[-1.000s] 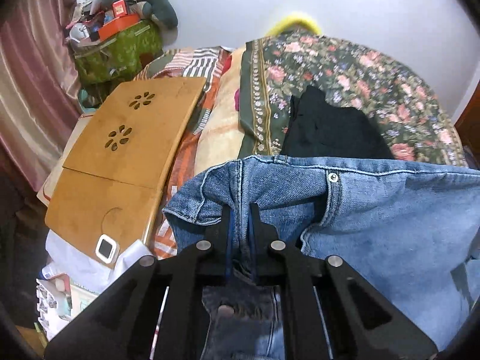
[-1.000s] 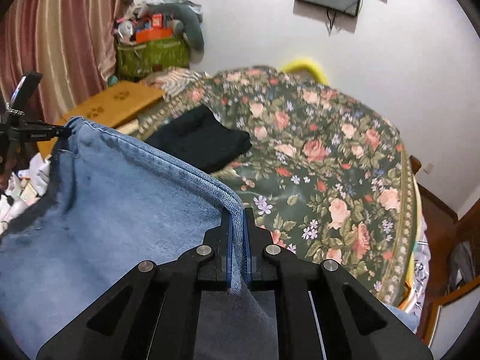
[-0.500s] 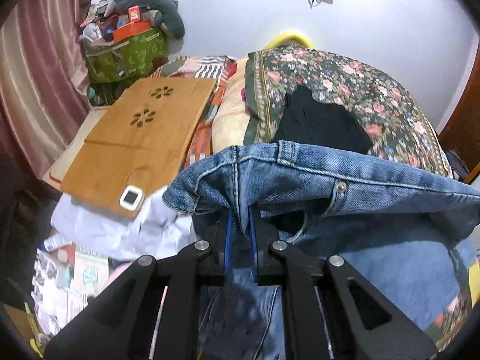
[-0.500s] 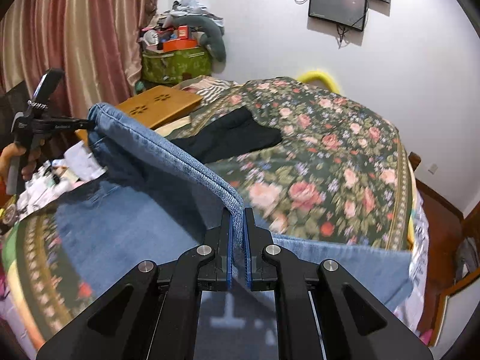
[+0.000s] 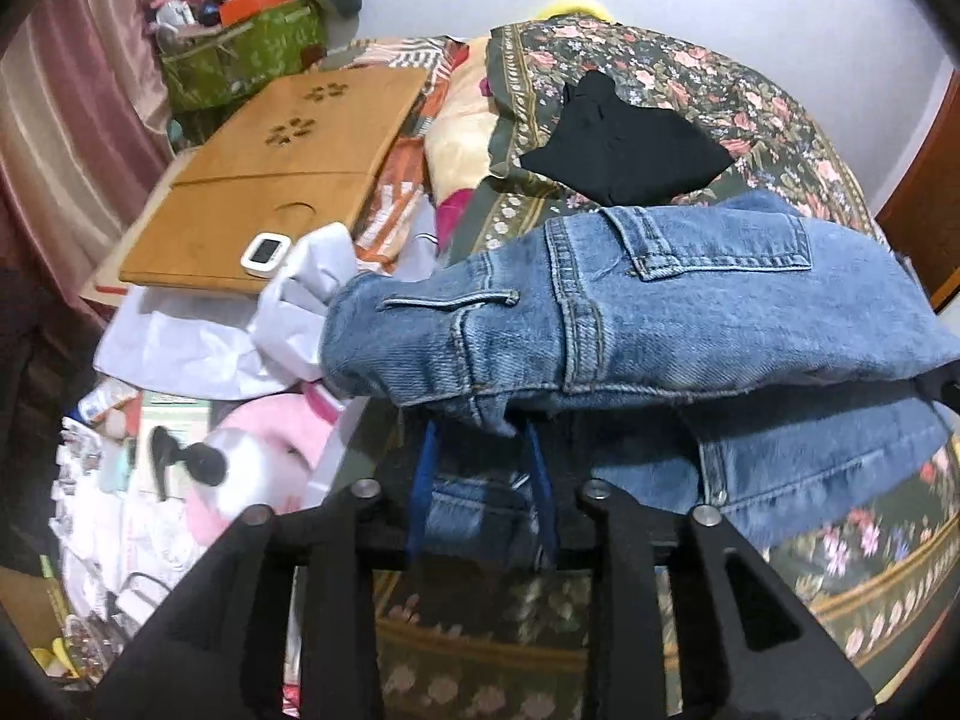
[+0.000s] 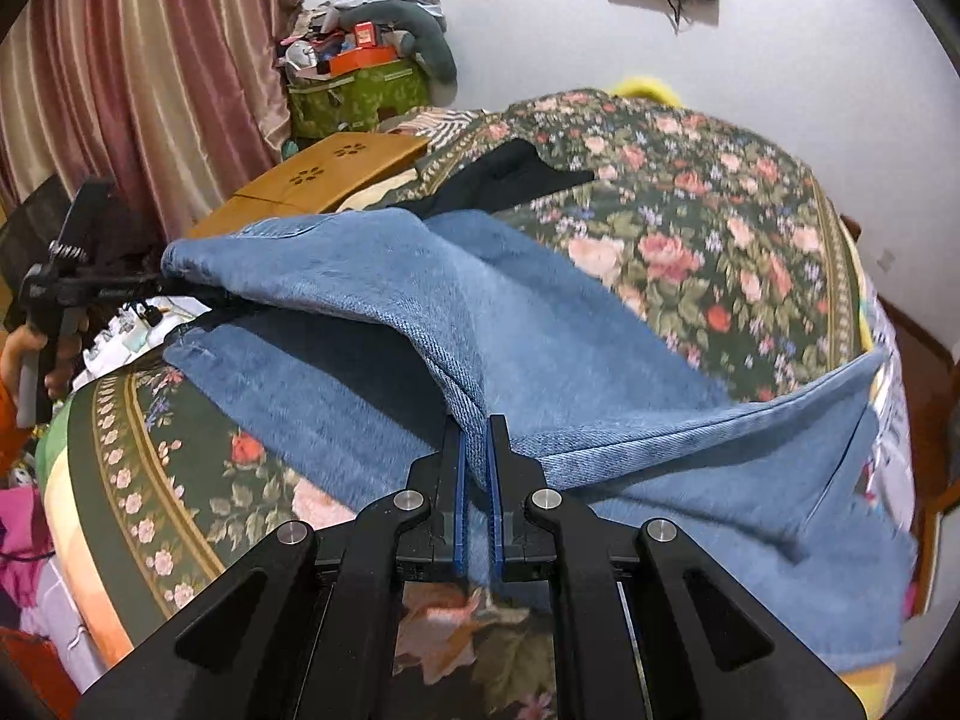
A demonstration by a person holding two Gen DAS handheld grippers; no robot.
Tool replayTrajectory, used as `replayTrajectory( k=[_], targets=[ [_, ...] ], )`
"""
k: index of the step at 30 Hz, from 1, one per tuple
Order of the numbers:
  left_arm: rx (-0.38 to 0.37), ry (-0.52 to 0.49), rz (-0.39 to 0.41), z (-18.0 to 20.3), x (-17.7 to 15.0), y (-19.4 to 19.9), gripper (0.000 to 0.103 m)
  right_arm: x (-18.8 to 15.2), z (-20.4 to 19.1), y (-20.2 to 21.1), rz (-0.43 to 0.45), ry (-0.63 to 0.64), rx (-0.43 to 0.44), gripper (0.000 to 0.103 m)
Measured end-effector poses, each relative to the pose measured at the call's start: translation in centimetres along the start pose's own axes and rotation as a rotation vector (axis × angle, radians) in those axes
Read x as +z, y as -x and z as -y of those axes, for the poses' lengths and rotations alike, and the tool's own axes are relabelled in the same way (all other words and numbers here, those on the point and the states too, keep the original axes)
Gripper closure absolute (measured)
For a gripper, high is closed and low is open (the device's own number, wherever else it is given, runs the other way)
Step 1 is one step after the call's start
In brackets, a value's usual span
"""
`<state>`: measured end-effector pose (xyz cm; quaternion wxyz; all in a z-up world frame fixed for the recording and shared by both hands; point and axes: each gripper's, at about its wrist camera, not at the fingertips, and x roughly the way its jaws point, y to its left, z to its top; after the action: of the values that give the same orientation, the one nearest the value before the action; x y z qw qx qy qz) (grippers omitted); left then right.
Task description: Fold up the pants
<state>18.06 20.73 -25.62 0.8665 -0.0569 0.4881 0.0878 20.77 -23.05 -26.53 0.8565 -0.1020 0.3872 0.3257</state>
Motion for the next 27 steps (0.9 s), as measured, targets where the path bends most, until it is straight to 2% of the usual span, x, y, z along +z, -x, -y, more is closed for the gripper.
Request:
replayTrajectory(
  k=[3, 7, 10, 13, 15, 17, 19, 22, 25, 27],
  targets=[
    [0.049, -0.021, 0.037, -0.1, -0.1, 1.7, 0.062, -0.6, 0.0, 0.0, -0.013, -0.01, 0.014, 0.097],
    [0.066, -0.017, 0.085, -0.5, 0.8, 4.0, 0.05, -1.0, 0.1, 0.6, -0.024, -0.029, 0.041, 0.093],
    [0.075, -0.022, 0.121, 0.0, 2.0, 5.3, 0.039, -1.1, 0.4, 1.6, -0.015, -0.049, 0.068, 0.092],
    [0.058, -0.034, 0.148, 1.4, 3.4, 5.9, 0.024, -0.9, 1.3, 2.7, -0.007, -0.074, 0.07, 0.09],
    [0.04, -0.048, 0.161, 2.8, 4.7, 6.0, 0.015, -0.6, 2.4, 3.7, 0.024, -0.093, 0.057, 0.082],
    [0.024, -0.063, 0.164, 4.1, 5.8, 5.8, 0.012, -0.3, 3.6, 4.6, 0.052, -0.112, 0.022, 0.064],
    [0.014, -0.086, 0.167, 5.9, 7.0, 5.4, 0.01, 0.2, 5.2, 5.4, 0.084, -0.141, -0.015, 0.054],
    [0.013, -0.123, 0.168, 8.4, 8.8, 4.4, 0.008, 1.0, 8.9, 6.1, 0.115, -0.2, -0.114, 0.041],
    [0.01, -0.159, 0.163, 10.8, 10.4, 3.2, 0.007, 1.6, 12.8, 5.8, 0.122, -0.273, -0.19, 0.034],
    [-0.001, -0.183, 0.154, 12.3, 11.4, 2.1, 0.007, 2.0, 15.2, 5.4, 0.116, -0.317, -0.223, 0.034]
  ],
)
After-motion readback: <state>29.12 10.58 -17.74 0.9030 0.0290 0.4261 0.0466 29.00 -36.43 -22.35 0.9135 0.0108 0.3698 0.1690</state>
